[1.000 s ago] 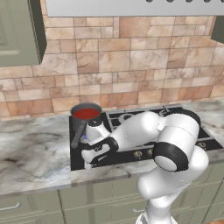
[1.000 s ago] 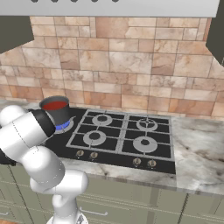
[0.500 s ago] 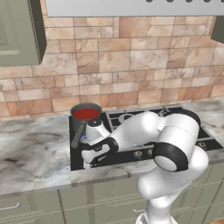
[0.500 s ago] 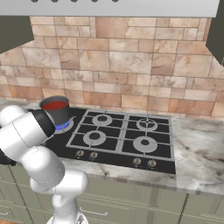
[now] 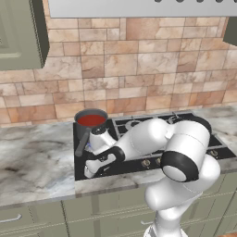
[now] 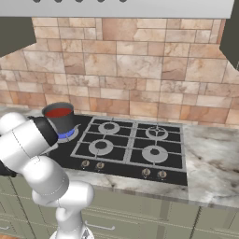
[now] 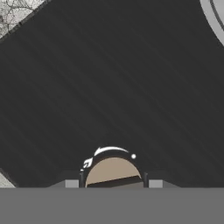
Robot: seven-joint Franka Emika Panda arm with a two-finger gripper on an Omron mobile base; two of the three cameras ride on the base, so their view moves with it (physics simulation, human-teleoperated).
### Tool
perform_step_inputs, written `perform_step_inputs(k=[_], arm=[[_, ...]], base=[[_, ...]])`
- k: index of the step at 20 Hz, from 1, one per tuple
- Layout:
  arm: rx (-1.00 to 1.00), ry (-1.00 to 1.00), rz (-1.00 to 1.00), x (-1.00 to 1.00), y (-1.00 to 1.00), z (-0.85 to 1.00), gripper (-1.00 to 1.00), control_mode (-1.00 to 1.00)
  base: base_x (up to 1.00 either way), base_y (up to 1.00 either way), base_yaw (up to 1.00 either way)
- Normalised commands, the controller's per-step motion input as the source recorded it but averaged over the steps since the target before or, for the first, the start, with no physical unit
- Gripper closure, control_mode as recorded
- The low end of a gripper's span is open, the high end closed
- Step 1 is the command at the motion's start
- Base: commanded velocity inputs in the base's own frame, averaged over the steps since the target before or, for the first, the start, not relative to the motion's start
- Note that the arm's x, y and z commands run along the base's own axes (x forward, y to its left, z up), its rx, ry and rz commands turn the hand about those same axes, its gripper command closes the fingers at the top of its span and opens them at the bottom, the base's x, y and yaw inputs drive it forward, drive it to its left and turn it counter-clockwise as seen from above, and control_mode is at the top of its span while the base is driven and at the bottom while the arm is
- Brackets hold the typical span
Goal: Wait until the marinara sauce is simmered to a deep red color and then turn off the stove.
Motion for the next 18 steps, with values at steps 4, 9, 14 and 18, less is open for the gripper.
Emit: perform_step_inputs(k=[4,9,14,18], arm=[[0.11,0.0,-0.24,-0.11,0.0,0.0,1.0,-1.0],[0.15,0.0,-0.22,-0.16,0.0,0.0,1.0,-1.0],[0.18,0.0,-0.23,-0.24,0.0,0.0,1.0,-1.0],[0.16,0.03,-0.21,-0.09,0.0,-0.01,1.0,-1.0]], base=[[0.0,0.0,0.0],[0.0,0.0,0.0],[0.0,0.0,0.0],[0.0,0.0,0.0]])
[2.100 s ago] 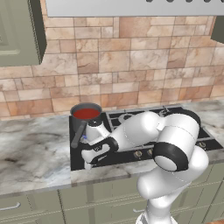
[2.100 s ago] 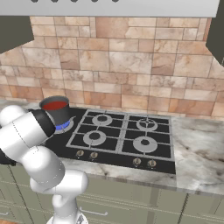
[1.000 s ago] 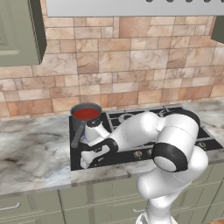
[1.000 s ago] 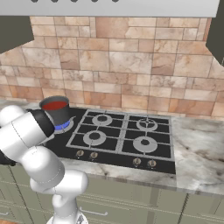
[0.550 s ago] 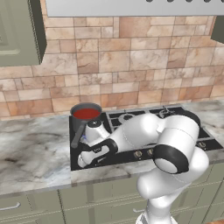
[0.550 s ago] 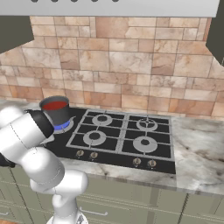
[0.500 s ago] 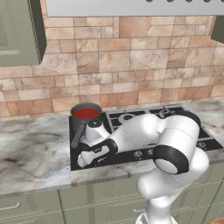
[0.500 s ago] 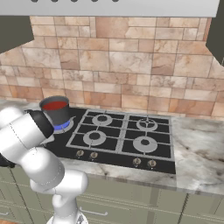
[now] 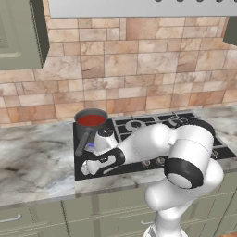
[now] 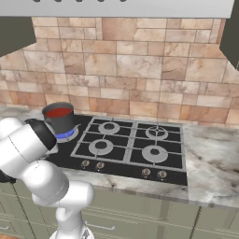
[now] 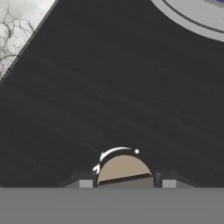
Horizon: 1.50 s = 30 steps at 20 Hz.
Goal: Wait until the marinara sauce is simmered to a deep red color and then turn off the stove.
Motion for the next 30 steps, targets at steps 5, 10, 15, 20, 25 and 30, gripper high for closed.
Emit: perform_step_inputs(k=[5,10,15,20,25,30], arm=[[0.13,0.13,-0.15,-0.03,0.0,0.0,1.0,-1.0],[0.11,0.24,-0.11,0.0,0.0,0.0,1.0,-1.0],[0.05,0.13,-0.18,0.0,0.0,-0.03,1.0,-1.0],[0.0,0.04,-0.23,0.0,0.01,-0.01,1.0,-1.0],[0.0,0.04,-0.23,0.0,0.06,0.0,1.0,-1.0],[0.0,0.04,-0.26,0.0,0.03,0.0,1.0,-1.0]], base=[[0.0,0.0,0.0],[0.0,0.0,0.0],[0.0,0.0,0.0],[0.0,0.0,0.0],[0.0,0.0,0.0],[0.0,0.0,0.0]])
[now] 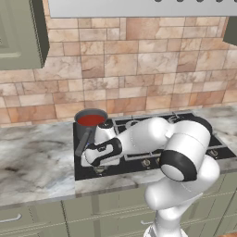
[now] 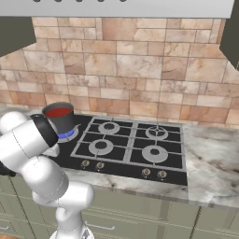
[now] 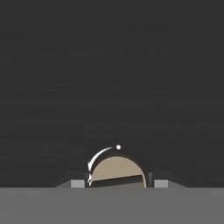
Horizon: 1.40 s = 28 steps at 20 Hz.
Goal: Wait until the marinara sauce is simmered to a deep red color and then turn off the stove.
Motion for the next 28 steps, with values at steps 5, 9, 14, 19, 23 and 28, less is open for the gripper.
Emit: perform_step_inputs(k=[5,9,14,19,23,28], arm=[[0.0,0.04,-0.27,0.0,0.01,0.0,1.0,-1.0],[0.0,0.03,-0.28,0.0,0.0,0.0,1.0,-1.0],[0.03,0.01,-0.28,-0.01,0.0,0.0,1.0,-1.0],[0.06,0.01,-0.27,-0.05,0.0,0.0,1.0,-1.0],[0.07,0.02,-0.27,-0.05,0.0,0.0,1.0,-1.0],[0.05,0.03,-0.27,-0.03,0.0,0.0,1.0,-1.0]], base=[[0.0,0.0,0.0],[0.0,0.0,0.0],[0.0,0.0,0.0],[0.0,0.0,0.0],[0.0,0.0,0.0],[0.0,0.0,0.0]])
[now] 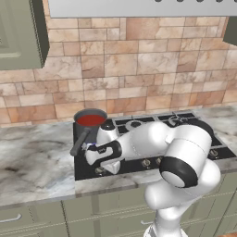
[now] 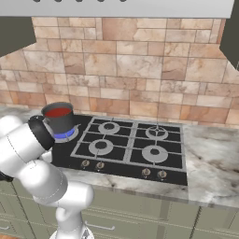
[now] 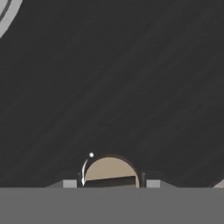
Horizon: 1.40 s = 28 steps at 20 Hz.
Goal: Wait until the marinara sauce is simmered to a deep red color and then turn off the stove.
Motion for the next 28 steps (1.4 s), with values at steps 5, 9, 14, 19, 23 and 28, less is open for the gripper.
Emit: perform_step_inputs(k=[5,9,14,19,23,28], arm=[[0.01,0.05,-0.26,0.0,0.0,0.0,1.0,-1.0],[0.0,0.07,-0.26,0.0,0.0,0.0,1.0,-1.0],[0.0,0.08,-0.25,0.0,0.0,0.0,1.0,-1.0],[0.0,0.09,-0.24,0.0,0.0,0.0,1.0,-1.0],[0.0,0.09,-0.22,0.0,0.0,0.0,1.0,-1.0],[0.01,0.09,-0.19,0.0,0.0,0.0,1.0,-1.0]], base=[[0.0,0.0,0.0],[0.0,0.0,0.0],[0.0,0.0,0.0],[0.0,0.0,0.0],[0.0,0.0,0.0],[0.0,0.0,0.0]])
